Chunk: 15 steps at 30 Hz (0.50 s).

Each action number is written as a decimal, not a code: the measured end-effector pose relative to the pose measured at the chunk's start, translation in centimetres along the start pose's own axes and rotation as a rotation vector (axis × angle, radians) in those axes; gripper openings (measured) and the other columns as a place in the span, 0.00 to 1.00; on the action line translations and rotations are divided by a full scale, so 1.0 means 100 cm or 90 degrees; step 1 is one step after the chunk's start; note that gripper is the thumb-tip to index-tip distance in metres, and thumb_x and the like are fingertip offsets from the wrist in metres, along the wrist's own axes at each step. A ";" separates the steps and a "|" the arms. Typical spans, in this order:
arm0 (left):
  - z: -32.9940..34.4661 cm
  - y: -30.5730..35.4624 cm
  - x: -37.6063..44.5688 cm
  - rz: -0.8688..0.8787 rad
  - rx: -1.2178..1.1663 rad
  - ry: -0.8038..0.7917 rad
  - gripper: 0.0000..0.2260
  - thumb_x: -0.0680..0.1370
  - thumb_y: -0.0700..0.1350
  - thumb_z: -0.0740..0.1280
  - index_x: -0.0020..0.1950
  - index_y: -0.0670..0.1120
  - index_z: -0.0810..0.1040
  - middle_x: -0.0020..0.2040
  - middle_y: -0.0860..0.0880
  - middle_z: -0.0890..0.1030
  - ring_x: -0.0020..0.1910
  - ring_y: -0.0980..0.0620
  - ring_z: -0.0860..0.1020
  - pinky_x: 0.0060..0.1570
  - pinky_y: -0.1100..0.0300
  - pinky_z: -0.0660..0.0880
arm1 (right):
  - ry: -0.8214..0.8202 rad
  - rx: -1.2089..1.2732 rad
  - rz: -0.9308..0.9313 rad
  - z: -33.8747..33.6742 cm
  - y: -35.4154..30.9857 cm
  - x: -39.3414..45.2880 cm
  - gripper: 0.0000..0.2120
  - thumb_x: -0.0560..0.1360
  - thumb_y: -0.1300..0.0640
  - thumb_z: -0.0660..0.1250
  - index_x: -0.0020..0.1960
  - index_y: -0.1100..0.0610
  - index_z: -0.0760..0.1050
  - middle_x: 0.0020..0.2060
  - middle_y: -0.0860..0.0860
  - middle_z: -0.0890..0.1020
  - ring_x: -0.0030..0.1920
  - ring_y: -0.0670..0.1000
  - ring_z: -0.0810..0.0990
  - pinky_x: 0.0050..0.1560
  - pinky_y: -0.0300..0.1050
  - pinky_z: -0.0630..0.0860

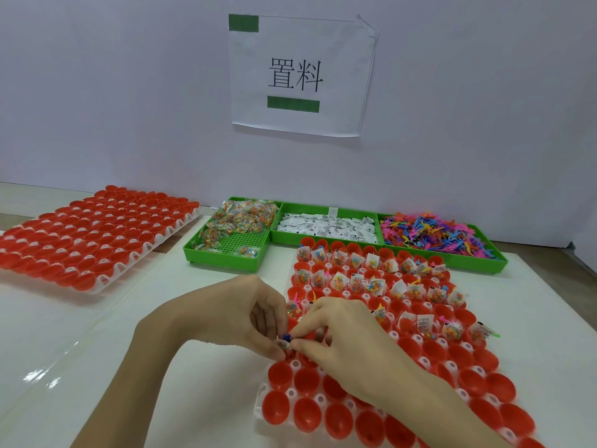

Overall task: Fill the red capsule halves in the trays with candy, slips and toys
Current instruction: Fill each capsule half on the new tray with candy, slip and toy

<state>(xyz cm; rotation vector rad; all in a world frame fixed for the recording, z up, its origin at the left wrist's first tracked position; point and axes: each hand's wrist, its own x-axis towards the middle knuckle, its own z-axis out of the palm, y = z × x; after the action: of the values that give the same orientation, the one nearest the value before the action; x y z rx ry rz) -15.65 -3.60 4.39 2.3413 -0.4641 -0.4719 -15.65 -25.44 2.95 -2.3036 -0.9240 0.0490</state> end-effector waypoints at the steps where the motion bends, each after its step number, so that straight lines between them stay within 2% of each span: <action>1: 0.000 0.000 -0.001 0.000 -0.008 0.003 0.10 0.71 0.50 0.81 0.47 0.50 0.84 0.41 0.51 0.87 0.40 0.53 0.85 0.48 0.52 0.82 | 0.004 0.002 -0.003 -0.001 0.000 -0.001 0.06 0.78 0.54 0.72 0.52 0.47 0.87 0.40 0.41 0.81 0.48 0.38 0.75 0.47 0.31 0.74; 5: -0.003 -0.001 -0.002 0.006 -0.031 0.035 0.10 0.71 0.53 0.81 0.47 0.52 0.85 0.41 0.50 0.86 0.40 0.52 0.84 0.47 0.50 0.82 | 0.048 0.032 0.026 -0.010 0.005 -0.003 0.08 0.78 0.49 0.72 0.57 0.44 0.85 0.34 0.35 0.77 0.40 0.30 0.76 0.41 0.25 0.71; 8: -0.004 0.000 -0.002 0.022 -0.048 0.062 0.08 0.75 0.54 0.76 0.46 0.51 0.85 0.40 0.49 0.86 0.39 0.51 0.84 0.43 0.58 0.82 | 0.075 0.082 0.050 -0.029 0.015 -0.007 0.06 0.77 0.47 0.72 0.52 0.42 0.86 0.34 0.32 0.81 0.35 0.35 0.77 0.35 0.29 0.73; 9: -0.004 0.000 -0.001 0.026 -0.043 0.076 0.08 0.77 0.55 0.74 0.45 0.52 0.85 0.39 0.50 0.86 0.38 0.52 0.83 0.41 0.60 0.81 | 0.084 0.097 0.056 -0.038 0.021 -0.009 0.05 0.77 0.46 0.71 0.49 0.42 0.86 0.35 0.34 0.83 0.34 0.38 0.78 0.35 0.32 0.75; 11: -0.003 0.000 0.001 0.029 -0.016 0.118 0.11 0.78 0.58 0.71 0.43 0.52 0.85 0.36 0.51 0.85 0.35 0.54 0.82 0.37 0.63 0.78 | 0.108 0.128 0.068 -0.056 0.035 -0.013 0.06 0.77 0.45 0.71 0.46 0.42 0.86 0.37 0.42 0.85 0.35 0.43 0.81 0.40 0.39 0.80; 12: -0.003 -0.001 0.002 0.031 -0.001 0.146 0.13 0.79 0.60 0.69 0.42 0.52 0.85 0.35 0.51 0.84 0.33 0.55 0.81 0.35 0.64 0.77 | 0.129 0.138 0.068 -0.065 0.044 -0.016 0.06 0.77 0.46 0.71 0.46 0.43 0.86 0.38 0.43 0.86 0.37 0.42 0.82 0.43 0.39 0.81; 15: -0.002 -0.006 0.008 0.034 0.037 0.237 0.17 0.79 0.62 0.65 0.40 0.53 0.84 0.31 0.52 0.83 0.29 0.57 0.77 0.31 0.66 0.73 | 0.213 0.164 0.079 -0.086 0.071 -0.027 0.07 0.78 0.50 0.70 0.46 0.43 0.87 0.40 0.42 0.87 0.41 0.39 0.84 0.42 0.29 0.76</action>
<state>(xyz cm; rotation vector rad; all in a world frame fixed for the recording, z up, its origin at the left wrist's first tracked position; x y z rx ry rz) -14.76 -3.46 3.94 2.3938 -0.3652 0.0071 -11.12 -35.73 5.10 -2.0453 -0.5680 -0.1519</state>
